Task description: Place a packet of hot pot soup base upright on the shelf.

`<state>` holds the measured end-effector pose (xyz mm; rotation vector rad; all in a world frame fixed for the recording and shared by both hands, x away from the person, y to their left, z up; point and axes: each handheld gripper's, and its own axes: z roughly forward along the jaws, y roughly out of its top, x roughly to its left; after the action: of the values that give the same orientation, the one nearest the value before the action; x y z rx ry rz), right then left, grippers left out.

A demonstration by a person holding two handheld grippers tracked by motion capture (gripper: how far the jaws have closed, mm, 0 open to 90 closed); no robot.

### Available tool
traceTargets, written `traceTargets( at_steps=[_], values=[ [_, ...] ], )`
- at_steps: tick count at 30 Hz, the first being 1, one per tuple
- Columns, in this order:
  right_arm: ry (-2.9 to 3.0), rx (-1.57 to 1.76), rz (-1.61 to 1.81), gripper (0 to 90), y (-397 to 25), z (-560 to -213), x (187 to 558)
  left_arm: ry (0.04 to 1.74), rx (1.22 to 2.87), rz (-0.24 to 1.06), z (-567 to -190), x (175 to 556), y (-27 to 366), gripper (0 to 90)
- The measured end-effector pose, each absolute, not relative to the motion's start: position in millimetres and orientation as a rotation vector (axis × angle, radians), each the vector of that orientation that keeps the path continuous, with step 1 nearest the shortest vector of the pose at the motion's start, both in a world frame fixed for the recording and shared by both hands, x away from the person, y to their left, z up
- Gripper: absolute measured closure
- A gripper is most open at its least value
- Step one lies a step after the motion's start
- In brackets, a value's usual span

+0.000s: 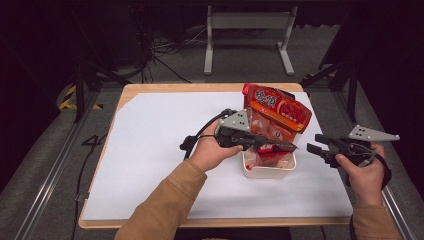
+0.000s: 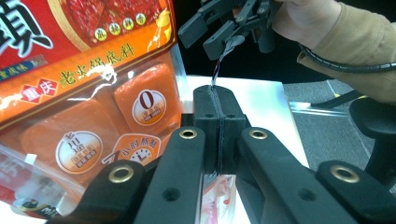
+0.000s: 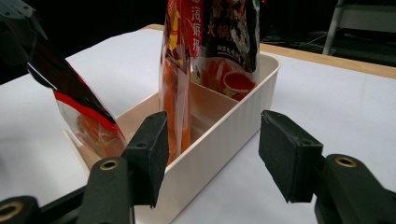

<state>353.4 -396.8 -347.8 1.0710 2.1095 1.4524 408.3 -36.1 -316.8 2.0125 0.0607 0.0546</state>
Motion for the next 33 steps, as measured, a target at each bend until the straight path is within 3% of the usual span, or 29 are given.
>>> traceTargets(
  at_steps=[13,14,16,19,25,33],
  values=[
    [2.111,1.073,1.451,42.6,-396.8,-348.3,353.4,0.109,2.028,0.022,-331.6,414.0,-34.9,85.8],
    [2.113,1.072,1.45,42.6,-396.9,-348.5,353.6,0.117,2.016,0.021,-332.0,414.7,-34.1,79.7],
    [2.114,1.07,1.451,42.5,-396.5,-348.8,354.0,0.158,1.994,0.018,-332.3,414.7,-33.1,58.9],
    [2.12,1.065,1.448,42.4,-395.5,-349.2,355.0,0.173,1.985,0.014,-331.7,414.2,-30.6,47.7],
    [2.122,1.064,1.451,42.1,-394.5,-349.4,355.9,0.196,1.971,0.024,-330.7,412.3,-28.6,37.4],
    [2.127,1.064,1.459,41.5,-392.7,-350.4,358.5,0.222,1.954,0.041,-324.6,408.2,-20.5,30.5]
  ],
)
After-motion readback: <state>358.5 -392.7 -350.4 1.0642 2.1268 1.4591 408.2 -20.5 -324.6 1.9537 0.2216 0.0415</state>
